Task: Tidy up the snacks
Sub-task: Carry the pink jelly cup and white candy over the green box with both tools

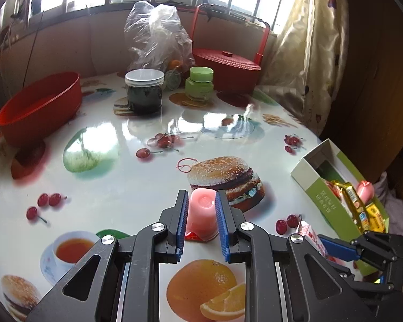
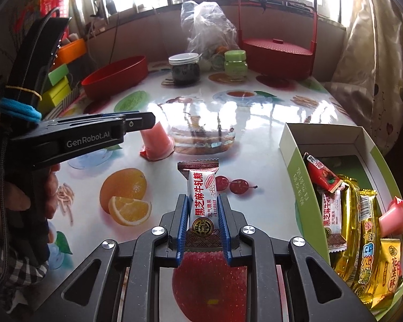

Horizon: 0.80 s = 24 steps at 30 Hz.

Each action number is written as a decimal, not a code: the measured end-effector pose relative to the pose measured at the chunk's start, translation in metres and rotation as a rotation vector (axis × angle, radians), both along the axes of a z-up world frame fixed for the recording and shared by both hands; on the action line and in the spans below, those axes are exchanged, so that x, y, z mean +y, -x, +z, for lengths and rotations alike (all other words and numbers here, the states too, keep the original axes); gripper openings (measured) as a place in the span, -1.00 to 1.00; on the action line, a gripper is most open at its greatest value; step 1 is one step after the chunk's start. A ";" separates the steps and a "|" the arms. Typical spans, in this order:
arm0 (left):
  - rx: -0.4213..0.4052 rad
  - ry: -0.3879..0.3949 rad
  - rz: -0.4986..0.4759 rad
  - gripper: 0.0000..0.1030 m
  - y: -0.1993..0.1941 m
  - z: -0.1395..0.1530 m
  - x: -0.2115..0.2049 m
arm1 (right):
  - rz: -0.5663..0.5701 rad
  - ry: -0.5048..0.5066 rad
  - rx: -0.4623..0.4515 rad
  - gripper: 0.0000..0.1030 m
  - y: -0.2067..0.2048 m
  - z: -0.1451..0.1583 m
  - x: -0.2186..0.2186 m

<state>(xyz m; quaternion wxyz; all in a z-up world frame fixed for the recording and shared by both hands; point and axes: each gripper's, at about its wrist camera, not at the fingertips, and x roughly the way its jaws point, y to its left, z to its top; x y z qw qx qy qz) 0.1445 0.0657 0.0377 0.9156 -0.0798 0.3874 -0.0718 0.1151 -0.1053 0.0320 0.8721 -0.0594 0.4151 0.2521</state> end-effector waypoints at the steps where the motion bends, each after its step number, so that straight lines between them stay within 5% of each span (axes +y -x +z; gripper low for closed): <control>1: -0.002 -0.001 0.002 -0.57 0.000 0.000 0.000 | 0.000 -0.001 0.001 -0.60 0.000 0.000 0.000; 7: 0.017 -0.034 -0.010 -0.18 -0.005 -0.005 -0.007 | -0.001 -0.002 0.005 -0.60 0.000 -0.001 0.000; 16: 0.060 -0.046 0.019 -0.18 -0.012 -0.026 -0.013 | -0.009 -0.002 0.020 -0.60 -0.004 -0.006 0.001; 19: 0.052 -0.056 0.017 -0.40 -0.013 -0.025 -0.014 | -0.011 -0.004 0.022 -0.60 -0.006 -0.007 0.001; 24: 0.049 -0.070 0.011 -0.42 -0.014 -0.024 -0.018 | -0.015 -0.007 0.024 -0.60 -0.007 -0.008 0.000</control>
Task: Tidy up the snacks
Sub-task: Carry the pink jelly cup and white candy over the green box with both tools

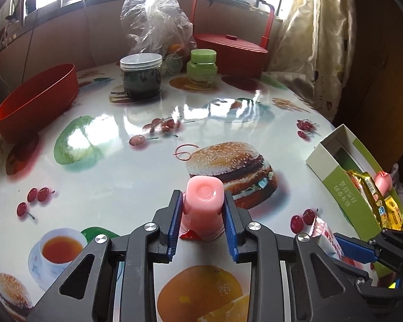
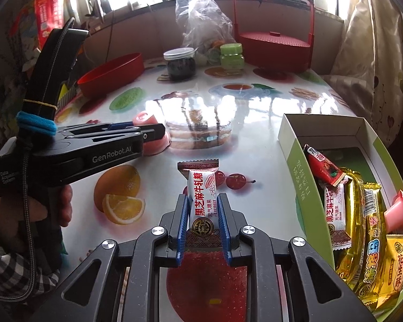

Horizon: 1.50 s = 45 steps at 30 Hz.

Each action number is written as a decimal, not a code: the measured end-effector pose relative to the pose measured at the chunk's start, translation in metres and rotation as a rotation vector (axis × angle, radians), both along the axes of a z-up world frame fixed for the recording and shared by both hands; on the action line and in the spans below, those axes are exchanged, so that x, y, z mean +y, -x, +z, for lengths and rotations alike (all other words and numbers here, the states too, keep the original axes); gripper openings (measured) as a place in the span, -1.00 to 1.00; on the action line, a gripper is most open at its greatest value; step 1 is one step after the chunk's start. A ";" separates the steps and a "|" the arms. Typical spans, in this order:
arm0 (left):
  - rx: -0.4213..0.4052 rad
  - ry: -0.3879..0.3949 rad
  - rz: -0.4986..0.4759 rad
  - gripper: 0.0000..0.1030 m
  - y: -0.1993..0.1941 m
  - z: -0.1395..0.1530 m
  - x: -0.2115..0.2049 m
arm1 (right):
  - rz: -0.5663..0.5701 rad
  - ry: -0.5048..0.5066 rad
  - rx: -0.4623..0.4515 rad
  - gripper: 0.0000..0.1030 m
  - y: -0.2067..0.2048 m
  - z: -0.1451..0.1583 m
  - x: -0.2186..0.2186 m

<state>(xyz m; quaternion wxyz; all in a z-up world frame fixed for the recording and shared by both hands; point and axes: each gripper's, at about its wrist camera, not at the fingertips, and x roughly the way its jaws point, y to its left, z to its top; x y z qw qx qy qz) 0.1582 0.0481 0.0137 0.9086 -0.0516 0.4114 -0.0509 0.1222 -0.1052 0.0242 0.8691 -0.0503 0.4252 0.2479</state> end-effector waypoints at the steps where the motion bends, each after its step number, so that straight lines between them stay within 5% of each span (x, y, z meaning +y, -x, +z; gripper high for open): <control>1: -0.001 -0.001 -0.002 -0.42 0.000 0.000 -0.001 | -0.001 0.000 -0.001 -0.60 0.000 0.000 0.000; 45: -0.110 0.038 -0.210 -0.42 0.025 0.070 -0.085 | -0.173 -0.025 -0.122 -0.60 0.028 0.045 -0.078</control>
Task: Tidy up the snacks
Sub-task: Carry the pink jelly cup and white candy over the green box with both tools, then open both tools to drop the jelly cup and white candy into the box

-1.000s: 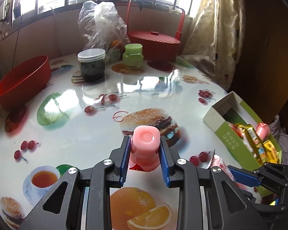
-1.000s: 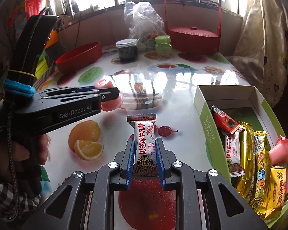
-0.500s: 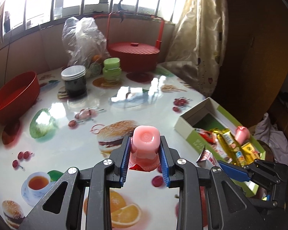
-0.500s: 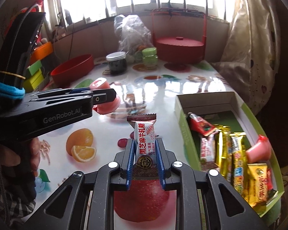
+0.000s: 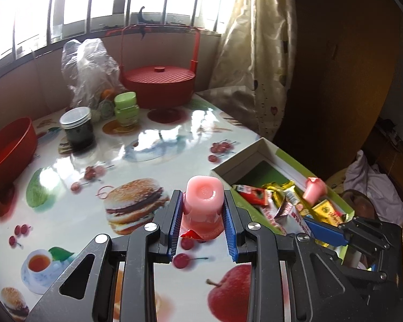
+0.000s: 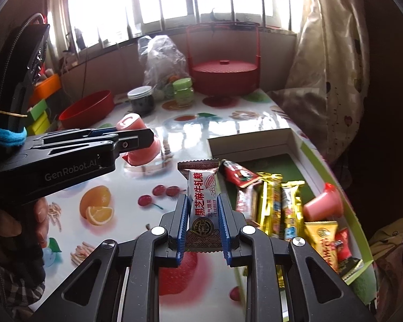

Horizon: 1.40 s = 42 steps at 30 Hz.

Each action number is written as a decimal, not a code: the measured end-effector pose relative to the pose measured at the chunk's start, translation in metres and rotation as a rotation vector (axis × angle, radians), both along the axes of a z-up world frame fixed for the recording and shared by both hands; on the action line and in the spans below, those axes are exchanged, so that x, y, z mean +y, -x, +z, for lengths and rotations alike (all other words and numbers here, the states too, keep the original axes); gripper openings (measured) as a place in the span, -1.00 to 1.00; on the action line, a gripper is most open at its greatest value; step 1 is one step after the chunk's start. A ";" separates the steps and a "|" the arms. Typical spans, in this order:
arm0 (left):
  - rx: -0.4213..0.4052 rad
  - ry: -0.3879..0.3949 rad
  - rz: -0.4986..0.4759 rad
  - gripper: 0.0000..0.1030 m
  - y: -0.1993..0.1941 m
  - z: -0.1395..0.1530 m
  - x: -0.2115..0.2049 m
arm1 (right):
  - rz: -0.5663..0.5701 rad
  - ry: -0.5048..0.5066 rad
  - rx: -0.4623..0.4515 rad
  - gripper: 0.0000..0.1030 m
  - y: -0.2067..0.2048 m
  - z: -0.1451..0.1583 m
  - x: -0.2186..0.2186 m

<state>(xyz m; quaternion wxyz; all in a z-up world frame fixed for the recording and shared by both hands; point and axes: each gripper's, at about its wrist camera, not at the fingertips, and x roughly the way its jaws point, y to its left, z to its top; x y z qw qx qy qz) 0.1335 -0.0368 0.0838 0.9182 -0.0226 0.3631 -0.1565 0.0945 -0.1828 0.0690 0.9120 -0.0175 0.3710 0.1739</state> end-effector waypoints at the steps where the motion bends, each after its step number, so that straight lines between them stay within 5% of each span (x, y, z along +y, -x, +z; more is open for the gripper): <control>1: 0.001 0.006 -0.007 -0.42 0.000 0.001 -0.002 | -0.007 0.001 -0.001 -0.60 0.000 0.000 -0.004; 27: 0.084 0.023 -0.162 -0.42 -0.021 -0.023 -0.090 | -0.217 0.059 0.051 -0.60 -0.002 -0.018 -0.094; 42: 0.130 0.011 -0.172 -0.41 -0.024 -0.039 -0.100 | -0.228 0.067 0.019 -0.58 -0.004 -0.021 -0.096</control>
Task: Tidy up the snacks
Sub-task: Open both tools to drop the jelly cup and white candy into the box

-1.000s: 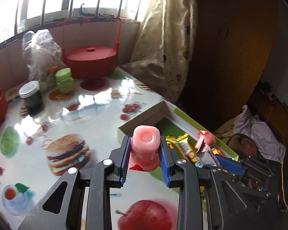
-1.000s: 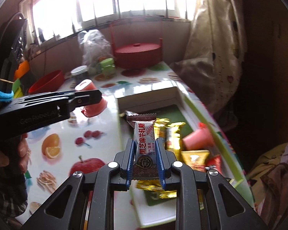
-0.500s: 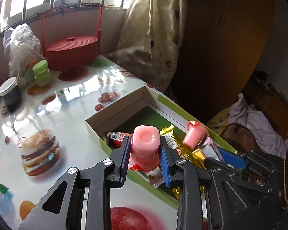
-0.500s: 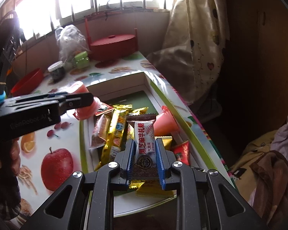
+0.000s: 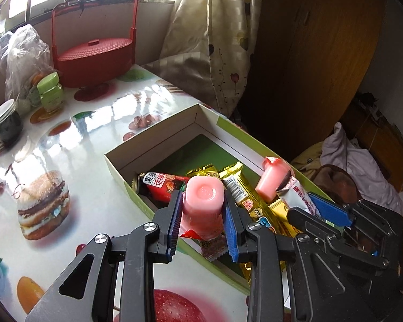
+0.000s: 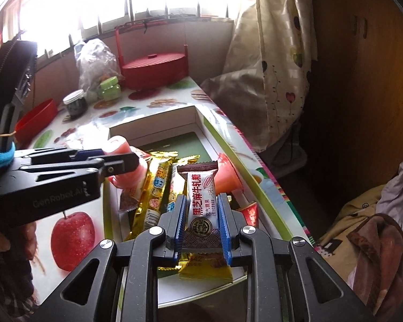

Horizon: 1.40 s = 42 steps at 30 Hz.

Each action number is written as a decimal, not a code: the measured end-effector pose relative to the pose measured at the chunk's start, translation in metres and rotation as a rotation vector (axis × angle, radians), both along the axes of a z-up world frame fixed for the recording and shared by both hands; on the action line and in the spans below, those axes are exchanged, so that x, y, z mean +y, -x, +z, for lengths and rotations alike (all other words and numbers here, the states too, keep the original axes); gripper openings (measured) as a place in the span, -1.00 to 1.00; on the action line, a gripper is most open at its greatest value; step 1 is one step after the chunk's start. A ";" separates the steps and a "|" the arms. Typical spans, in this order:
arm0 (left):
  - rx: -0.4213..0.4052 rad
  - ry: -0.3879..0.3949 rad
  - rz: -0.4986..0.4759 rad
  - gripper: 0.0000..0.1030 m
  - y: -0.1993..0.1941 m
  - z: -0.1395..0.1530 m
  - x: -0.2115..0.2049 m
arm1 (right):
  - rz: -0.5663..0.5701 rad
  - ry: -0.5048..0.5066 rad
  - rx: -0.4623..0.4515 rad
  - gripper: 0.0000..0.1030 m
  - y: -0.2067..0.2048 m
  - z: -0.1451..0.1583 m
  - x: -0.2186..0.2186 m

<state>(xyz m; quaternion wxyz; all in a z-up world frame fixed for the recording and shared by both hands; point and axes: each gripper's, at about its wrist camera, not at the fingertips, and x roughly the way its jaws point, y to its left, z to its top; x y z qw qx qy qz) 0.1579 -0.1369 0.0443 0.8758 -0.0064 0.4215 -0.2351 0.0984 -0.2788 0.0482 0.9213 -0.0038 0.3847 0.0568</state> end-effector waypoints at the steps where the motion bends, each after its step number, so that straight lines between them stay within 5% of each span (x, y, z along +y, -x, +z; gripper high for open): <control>1: -0.002 0.001 -0.003 -0.41 0.000 0.000 0.000 | 0.003 -0.003 0.000 -0.57 0.000 0.000 0.000; 16: 0.005 0.000 0.000 -0.39 0.007 0.000 0.001 | 0.000 -0.014 0.008 -0.17 0.003 -0.004 0.003; 18: -0.002 0.006 -0.003 -0.17 0.010 0.002 0.002 | -0.005 -0.015 0.003 -0.13 0.006 -0.003 0.002; 42: -0.029 -0.012 0.018 -0.06 0.074 0.010 0.027 | -0.017 -0.045 -0.006 -0.10 0.061 0.006 0.019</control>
